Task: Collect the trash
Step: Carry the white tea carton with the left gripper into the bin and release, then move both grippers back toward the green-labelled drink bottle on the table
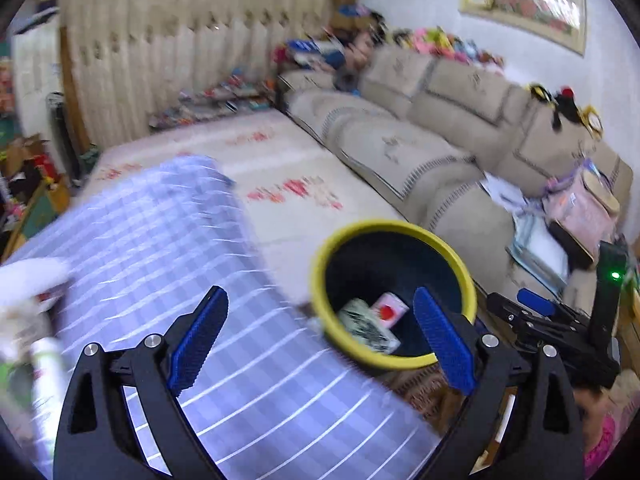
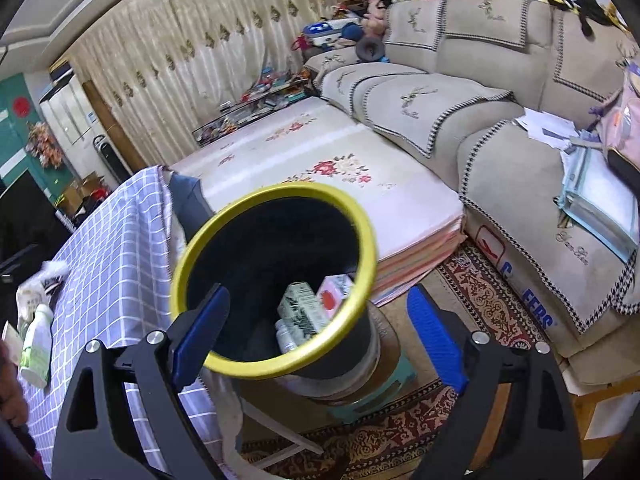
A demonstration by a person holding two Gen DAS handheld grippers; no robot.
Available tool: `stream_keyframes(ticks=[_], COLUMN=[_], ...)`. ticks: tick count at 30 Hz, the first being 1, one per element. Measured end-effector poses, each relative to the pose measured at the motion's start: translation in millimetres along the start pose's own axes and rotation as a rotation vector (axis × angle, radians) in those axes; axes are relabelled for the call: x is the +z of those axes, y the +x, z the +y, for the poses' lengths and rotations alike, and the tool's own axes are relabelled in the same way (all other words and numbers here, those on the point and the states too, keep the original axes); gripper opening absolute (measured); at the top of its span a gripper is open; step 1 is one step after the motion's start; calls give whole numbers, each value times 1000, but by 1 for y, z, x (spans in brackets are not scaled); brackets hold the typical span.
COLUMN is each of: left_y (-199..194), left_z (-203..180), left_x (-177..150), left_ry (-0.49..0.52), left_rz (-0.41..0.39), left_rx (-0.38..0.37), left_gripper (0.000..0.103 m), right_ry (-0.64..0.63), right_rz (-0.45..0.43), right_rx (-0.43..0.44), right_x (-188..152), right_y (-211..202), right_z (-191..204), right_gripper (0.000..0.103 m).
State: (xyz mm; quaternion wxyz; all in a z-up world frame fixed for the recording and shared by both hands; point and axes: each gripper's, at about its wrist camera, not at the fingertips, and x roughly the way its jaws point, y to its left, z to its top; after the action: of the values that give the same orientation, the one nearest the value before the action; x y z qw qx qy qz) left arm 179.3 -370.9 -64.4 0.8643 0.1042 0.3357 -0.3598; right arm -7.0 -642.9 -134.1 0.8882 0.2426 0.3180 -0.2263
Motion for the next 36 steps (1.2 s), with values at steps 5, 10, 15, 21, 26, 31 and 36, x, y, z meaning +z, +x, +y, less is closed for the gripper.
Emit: stream_keyframes(ticks=[5,10,15,21,26,31,36], left_y=[-73,-140,-196,-233,-231,-228,-227], left_z=[61,128,184,225,232,235,238], left_x=[-22,-58,-110,-161,-174,-182,-192], left_ry=[-85,-200,-335,-420,-448,-447,-471], left_rz=[-109,-186,-233,-222,-209,-199,-189], left_rx=[141,320,481,574,551,518,498], left_gripper=[96,98,98,98,98,98,98], right_ry=[-60,-141,-243,-351,-464,-531,-552], right_rz=[13,24,25,34,11,54,119], right_rx=[26,86,182,372,457,471,425], right_x=[-2,-9,-24,-57,-94,-123,-133], right_y=[2,2,-3,-23,-45,-40,-19], right_z=[37,91,162,257,325,364,384], right_gripper=[86,86,86,86,86,86,86])
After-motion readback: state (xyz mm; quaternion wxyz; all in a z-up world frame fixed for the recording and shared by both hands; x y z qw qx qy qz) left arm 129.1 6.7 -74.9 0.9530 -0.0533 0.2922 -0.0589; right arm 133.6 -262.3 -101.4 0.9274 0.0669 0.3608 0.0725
